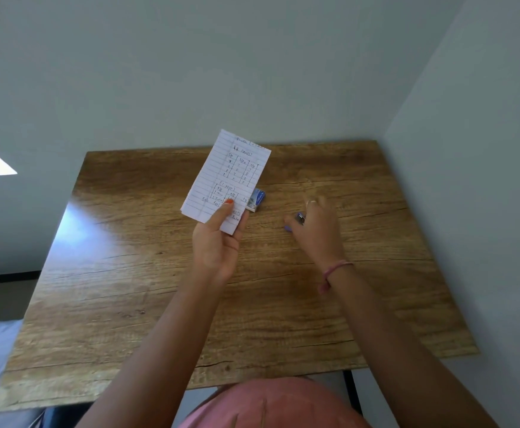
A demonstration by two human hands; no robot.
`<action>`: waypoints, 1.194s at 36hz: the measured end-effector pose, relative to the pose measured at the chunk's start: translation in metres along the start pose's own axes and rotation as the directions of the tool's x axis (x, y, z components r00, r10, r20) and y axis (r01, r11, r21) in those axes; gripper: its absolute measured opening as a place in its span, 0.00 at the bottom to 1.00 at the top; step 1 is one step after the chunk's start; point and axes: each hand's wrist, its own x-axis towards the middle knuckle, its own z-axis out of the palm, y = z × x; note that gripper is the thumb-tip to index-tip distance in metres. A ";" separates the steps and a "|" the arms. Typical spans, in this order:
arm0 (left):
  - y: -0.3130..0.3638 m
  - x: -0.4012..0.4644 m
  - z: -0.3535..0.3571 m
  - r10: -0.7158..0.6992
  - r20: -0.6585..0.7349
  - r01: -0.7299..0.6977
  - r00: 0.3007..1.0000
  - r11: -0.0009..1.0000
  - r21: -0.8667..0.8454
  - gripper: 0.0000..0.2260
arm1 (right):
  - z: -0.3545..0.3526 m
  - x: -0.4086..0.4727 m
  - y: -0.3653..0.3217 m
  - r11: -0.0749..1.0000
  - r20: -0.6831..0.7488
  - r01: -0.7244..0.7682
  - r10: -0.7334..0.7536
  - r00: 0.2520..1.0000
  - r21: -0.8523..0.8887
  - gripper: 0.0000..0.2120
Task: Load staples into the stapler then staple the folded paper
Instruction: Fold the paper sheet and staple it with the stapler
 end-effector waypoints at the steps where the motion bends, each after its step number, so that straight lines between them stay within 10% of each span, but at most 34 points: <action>1: -0.001 -0.001 0.001 0.002 0.011 -0.002 1.000 1.000 0.000 0.18 | -0.007 -0.001 -0.008 0.991 -0.019 0.015 -0.012 1.000 0.131 0.27; 5: -0.007 -0.005 0.008 -0.016 0.064 0.015 0.998 1.000 0.016 0.18 | -0.034 -0.007 -0.038 0.678 0.221 -0.157 -0.007 0.975 0.718 0.17; 11: -0.020 -0.015 0.014 -0.053 0.148 0.039 0.987 0.995 0.096 0.18 | -0.038 -0.005 -0.047 0.430 0.333 -0.299 -0.004 0.943 0.852 0.07; 24: 0.055 0.013 0.007 -0.176 0.270 -0.082 0.947 0.679 0.729 0.12 | -0.064 0.011 -0.019 0.464 0.534 -0.425 -0.127 0.836 0.777 0.10; 43: 0.071 0.017 0.025 -0.330 0.385 -0.159 0.862 0.546 0.823 0.11 | -0.066 0.012 -0.008 0.365 0.531 -0.435 -0.224 0.817 0.823 0.11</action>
